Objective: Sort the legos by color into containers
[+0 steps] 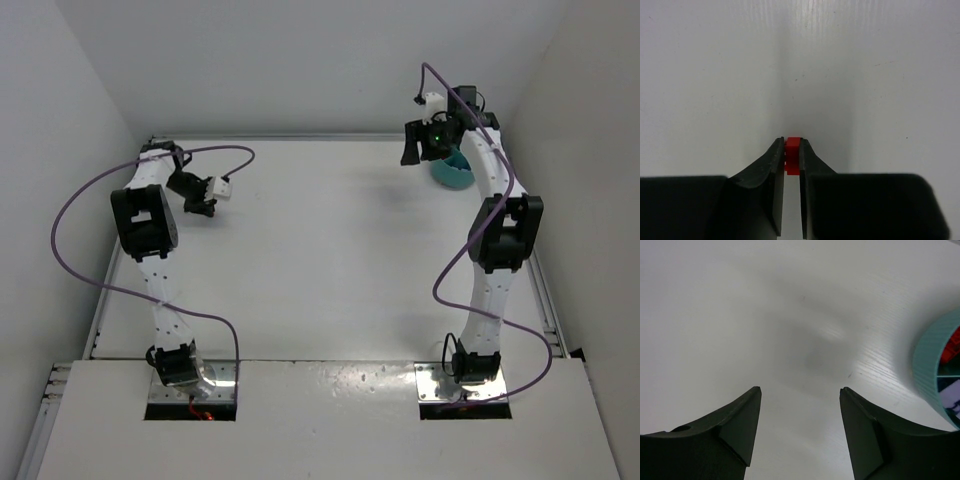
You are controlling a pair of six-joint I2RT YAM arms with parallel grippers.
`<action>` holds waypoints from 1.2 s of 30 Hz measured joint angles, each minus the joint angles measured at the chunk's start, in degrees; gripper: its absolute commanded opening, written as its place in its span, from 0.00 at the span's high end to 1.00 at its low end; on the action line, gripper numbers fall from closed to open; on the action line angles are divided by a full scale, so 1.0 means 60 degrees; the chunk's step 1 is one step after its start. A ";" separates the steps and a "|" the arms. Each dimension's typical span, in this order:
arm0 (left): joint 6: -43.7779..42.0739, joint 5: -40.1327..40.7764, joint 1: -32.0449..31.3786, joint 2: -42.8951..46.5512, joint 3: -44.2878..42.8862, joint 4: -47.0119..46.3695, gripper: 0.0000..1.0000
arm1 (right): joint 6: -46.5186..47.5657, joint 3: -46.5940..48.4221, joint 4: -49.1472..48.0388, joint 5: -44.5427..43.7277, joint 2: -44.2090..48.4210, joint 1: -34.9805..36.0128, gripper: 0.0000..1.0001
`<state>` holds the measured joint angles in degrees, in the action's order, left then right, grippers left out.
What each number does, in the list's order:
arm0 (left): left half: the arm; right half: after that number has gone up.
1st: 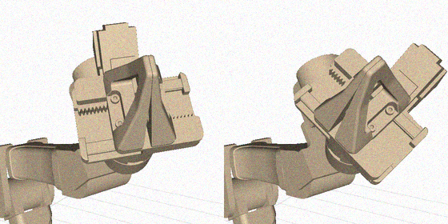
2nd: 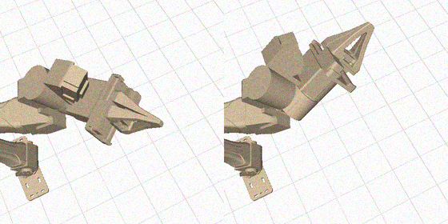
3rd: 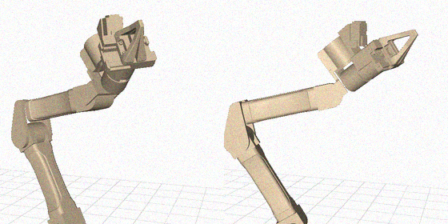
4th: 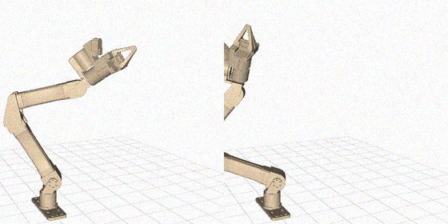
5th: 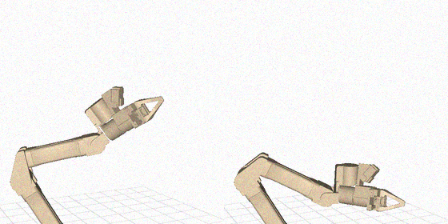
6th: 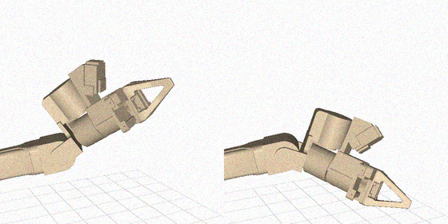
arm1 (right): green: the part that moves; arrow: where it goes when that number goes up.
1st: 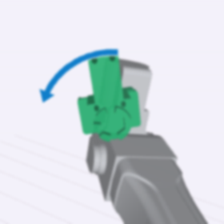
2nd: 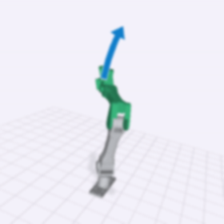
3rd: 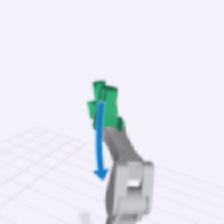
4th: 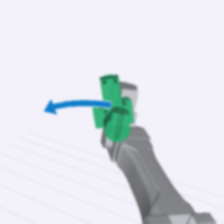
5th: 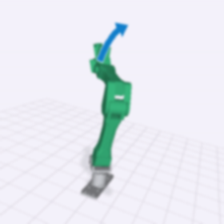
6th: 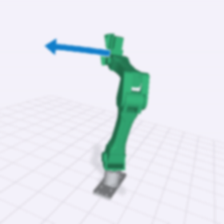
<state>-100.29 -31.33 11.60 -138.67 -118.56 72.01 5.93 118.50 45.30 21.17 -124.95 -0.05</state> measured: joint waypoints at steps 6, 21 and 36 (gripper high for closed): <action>0.0685 -0.0630 0.0000 0.0197 0.0397 -0.0171 1.00 | -0.0732 -0.0969 -0.0117 0.1577 0.0280 0.0178 0.38; 2.1114 -0.2750 -0.2550 0.4758 0.5657 -1.3628 1.00 | -0.5093 -0.1162 -0.4054 0.5646 -0.0146 0.1810 0.50; 2.9259 -0.0401 -0.2834 0.4401 0.5639 -1.5395 1.00 | -0.9063 -0.1209 -0.7606 0.6557 -0.0597 0.2707 0.64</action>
<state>75.26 -33.74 -5.41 -112.27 -84.73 -20.36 -48.45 111.24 -0.34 60.51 -128.53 16.19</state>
